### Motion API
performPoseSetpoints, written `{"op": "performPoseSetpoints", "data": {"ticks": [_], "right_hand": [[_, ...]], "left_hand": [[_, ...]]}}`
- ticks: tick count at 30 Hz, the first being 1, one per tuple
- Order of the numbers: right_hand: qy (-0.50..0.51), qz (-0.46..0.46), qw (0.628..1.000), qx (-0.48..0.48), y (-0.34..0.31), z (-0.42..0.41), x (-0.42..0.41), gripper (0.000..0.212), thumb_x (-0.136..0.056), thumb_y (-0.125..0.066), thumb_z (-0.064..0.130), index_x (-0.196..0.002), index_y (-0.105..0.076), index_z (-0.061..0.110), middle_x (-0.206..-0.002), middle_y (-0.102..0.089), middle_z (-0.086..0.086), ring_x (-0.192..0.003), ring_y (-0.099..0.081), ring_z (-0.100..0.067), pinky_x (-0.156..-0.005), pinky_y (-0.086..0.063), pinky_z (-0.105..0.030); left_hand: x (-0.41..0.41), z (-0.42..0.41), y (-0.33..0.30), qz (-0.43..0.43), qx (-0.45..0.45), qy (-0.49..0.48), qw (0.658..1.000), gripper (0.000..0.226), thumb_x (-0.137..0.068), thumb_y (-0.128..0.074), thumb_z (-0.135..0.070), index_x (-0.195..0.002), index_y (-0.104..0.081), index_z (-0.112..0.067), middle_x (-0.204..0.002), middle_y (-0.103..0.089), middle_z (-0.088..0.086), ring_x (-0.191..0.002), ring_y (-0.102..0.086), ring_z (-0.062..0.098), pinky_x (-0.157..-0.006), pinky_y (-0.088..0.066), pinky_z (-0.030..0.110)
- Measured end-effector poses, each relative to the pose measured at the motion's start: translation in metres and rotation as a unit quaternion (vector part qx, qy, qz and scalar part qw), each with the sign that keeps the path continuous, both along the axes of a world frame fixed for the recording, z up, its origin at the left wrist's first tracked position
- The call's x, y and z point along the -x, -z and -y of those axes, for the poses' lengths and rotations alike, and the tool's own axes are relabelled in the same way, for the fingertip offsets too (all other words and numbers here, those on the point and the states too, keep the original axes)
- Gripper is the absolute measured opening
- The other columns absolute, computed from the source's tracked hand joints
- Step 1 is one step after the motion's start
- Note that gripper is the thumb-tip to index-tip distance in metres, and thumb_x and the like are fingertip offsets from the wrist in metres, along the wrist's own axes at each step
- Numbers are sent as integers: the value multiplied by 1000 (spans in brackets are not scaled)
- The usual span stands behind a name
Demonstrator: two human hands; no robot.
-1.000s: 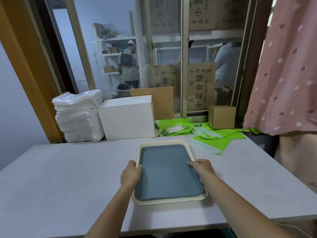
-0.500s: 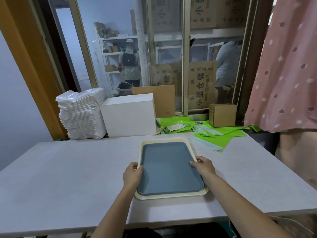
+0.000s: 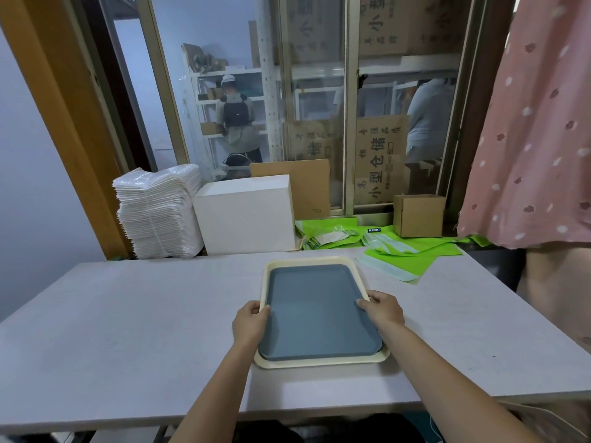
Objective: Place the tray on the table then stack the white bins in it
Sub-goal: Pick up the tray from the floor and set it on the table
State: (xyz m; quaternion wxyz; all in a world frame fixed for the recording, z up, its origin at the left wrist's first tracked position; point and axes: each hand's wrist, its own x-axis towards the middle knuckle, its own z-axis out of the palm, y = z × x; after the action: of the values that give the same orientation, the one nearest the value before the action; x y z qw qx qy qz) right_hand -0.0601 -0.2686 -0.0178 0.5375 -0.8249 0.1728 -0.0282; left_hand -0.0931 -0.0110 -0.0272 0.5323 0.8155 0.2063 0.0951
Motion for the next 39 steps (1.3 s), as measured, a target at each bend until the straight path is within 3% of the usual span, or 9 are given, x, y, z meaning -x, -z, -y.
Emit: {"op": "performPoseSetpoints", "data": {"ticks": [5, 9, 11, 15, 20, 26, 32, 36, 39], "right_hand": [[-16, 15, 999, 28, -6, -2, 4, 19, -84, -68, 24, -100, -67, 15, -105, -70, -4, -85, -55, -20, -74, -40, -26], [-42, -15, 999, 16, -9, 6, 13, 32, -72, -76, 37, -91, -64, 15, -92, -68, 2, -85, -62, -19, -63, -42, -28], [-52, -19, 998, 14, -7, 9, 17, 26, -73, -75, 30, -92, -64, 16, -91, -68, 2, -87, -63, -19, -65, -44, -28], [-41, -10, 998, 52, -1, 8, 24, 18, -76, -69, 23, -93, -69, 20, -96, -71, 2, -92, -64, -21, -74, -45, -29], [-12, -11, 997, 72, -5, 3, 29, 18, -74, -68, 27, -90, -69, 18, -93, -71, 0, -91, -63, -25, -72, -43, -30], [-26, -13, 995, 92, -8, 5, 31, 25, -76, -68, 32, -99, -66, 21, -106, -70, -1, -99, -63, -27, -82, -48, -33], [18, 65, 981, 181, -20, -3, 42, 51, -77, -64, 53, -118, -57, 24, -111, -67, 5, -108, -61, -23, -81, -48, -33], [-5, 142, 958, 249, -33, -29, 44, 46, -79, -62, 48, -118, -59, 23, -115, -64, 3, -111, -55, -24, -80, -49, -34], [-68, 227, 937, 257, -48, -69, 51, 33, -83, -61, 40, -110, -63, 21, -111, -64, 3, -110, -55, -22, -80, -48, -32]], "left_hand": [[0, -2, -2, 1, 13, 5, 1000, 36, -91, -55, -35, -62, -50, -14, -67, -54, 1, -72, -51, 22, -64, -37, 31], [4, -14, 1, -19, 95, 40, 994, 30, -90, -58, -38, -93, -67, -9, -92, -67, 5, -91, -64, 24, -81, -53, 40], [9, -15, 3, -17, 112, 52, 992, 23, -91, -58, -27, -102, -67, -8, -101, -68, 9, -98, -65, 28, -88, -54, 43], [15, -10, 2, -5, 106, 46, 993, 18, -91, -56, -14, -102, -66, -5, -101, -68, 12, -97, -65, 29, -82, -54, 39], [17, -8, 1, -6, 68, 29, 997, 18, -88, -57, -19, -97, -66, -7, -96, -68, 8, -96, -64, 27, -88, -54, 46], [24, -2, -2, 4, 30, 12, 999, 22, -89, -57, -25, -96, -65, -7, -95, -66, 6, -95, -62, 27, -84, -51, 41], [35, -1, -11, 17, 31, 4, 999, 44, -93, -50, -42, -123, -53, -11, -117, -60, 4, -104, -55, 22, -91, -46, 35], [48, -20, -35, 59, -15, -3, 998, 47, -93, -52, -41, -129, -51, -11, -126, -59, 7, -114, -56, 24, -97, -43, 35], [66, -48, -58, 103, -60, -18, 993, 44, -94, -51, -37, -130, -51, -11, -124, -58, 5, -105, -52, 17, -89, -41, 29]]}}
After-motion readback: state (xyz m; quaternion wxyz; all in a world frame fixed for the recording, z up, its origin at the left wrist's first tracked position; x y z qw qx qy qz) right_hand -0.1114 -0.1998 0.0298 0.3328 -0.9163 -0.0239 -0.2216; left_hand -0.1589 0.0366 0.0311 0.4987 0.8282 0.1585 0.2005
